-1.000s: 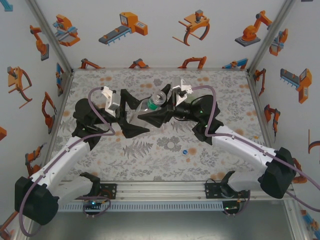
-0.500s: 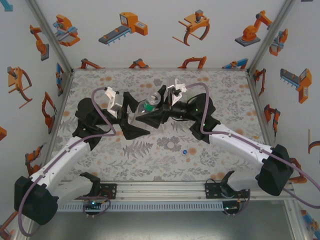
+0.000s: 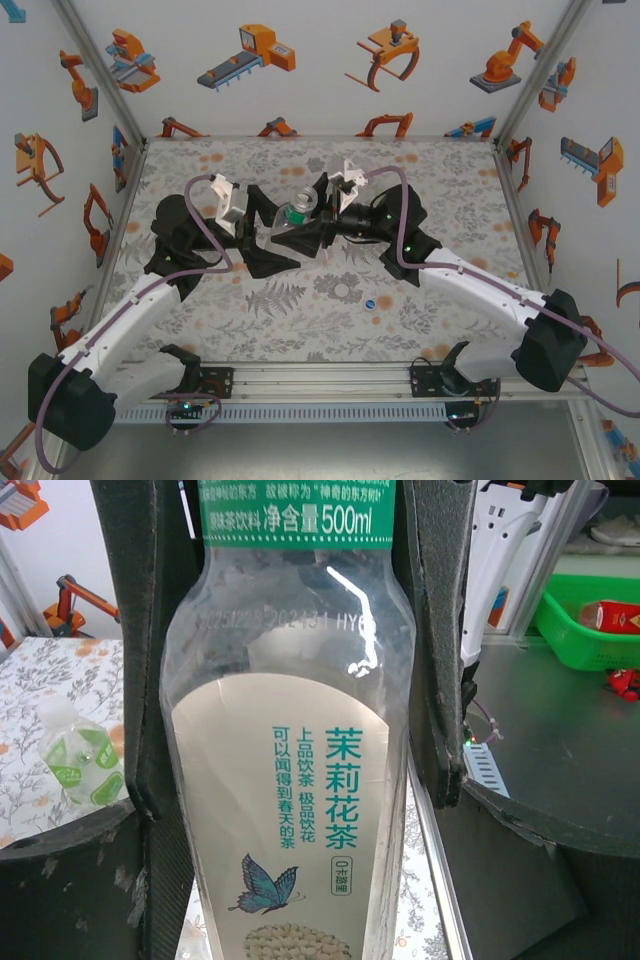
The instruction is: Screw on the bottle caps
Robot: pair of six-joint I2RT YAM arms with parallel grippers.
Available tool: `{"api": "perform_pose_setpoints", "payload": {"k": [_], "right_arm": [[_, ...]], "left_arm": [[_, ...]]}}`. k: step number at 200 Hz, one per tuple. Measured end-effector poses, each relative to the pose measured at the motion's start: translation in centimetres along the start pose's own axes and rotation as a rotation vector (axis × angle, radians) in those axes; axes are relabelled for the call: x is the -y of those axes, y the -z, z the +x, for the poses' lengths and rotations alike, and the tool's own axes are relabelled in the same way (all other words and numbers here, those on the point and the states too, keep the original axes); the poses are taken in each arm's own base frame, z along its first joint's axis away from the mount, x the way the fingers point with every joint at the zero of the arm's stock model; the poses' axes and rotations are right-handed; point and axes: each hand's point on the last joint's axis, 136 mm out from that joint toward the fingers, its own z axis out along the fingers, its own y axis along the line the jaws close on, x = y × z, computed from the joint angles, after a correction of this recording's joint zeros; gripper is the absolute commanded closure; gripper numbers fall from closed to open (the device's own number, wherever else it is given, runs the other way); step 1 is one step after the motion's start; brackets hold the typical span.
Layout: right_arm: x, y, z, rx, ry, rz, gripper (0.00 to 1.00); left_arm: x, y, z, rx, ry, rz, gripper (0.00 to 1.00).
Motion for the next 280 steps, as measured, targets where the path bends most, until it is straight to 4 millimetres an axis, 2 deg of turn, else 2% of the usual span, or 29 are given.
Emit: {"api": "perform_pose_setpoints", "payload": {"k": [51, 160, 204, 212, 227, 235, 254, 280], "right_arm": [[-0.1, -0.1, -0.2, 0.004, 0.007, -0.002, 1.00], [-0.6, -0.3, -0.4, 0.006, 0.008, -0.019, 1.00], [-0.9, -0.2, -0.5, 0.006, 0.011, -0.021, 1.00], [-0.9, -0.2, -0.5, 0.004, 0.011, -0.020, 0.90], [-0.9, -0.1, -0.5, 0.001, 0.011, -0.014, 0.62], [-1.0, -0.1, -0.5, -0.002, 0.010, -0.010, 0.52], [-1.0, 0.0, -0.6, -0.008, 0.018, 0.005, 0.41], [-0.8, 0.7, -1.3, -0.003, 0.045, 0.051, 0.36]], "left_arm": [[0.2, -0.1, 0.0, 0.000, 0.000, 0.008, 0.22], [0.2, -0.2, -0.1, 0.002, -0.003, 0.009, 0.48], [0.3, -0.3, -0.2, 0.003, -0.006, 0.013, 0.52], [0.3, -0.3, -0.2, 0.003, -0.006, 0.013, 0.52], [0.3, -0.3, -0.2, 0.001, -0.006, 0.013, 0.52], [0.3, -0.3, -0.1, 0.000, -0.003, 0.014, 0.52], [0.4, -0.3, -0.1, -0.006, -0.001, 0.015, 0.53], [0.3, -0.4, 0.1, -0.017, 0.000, 0.006, 0.55]]}}
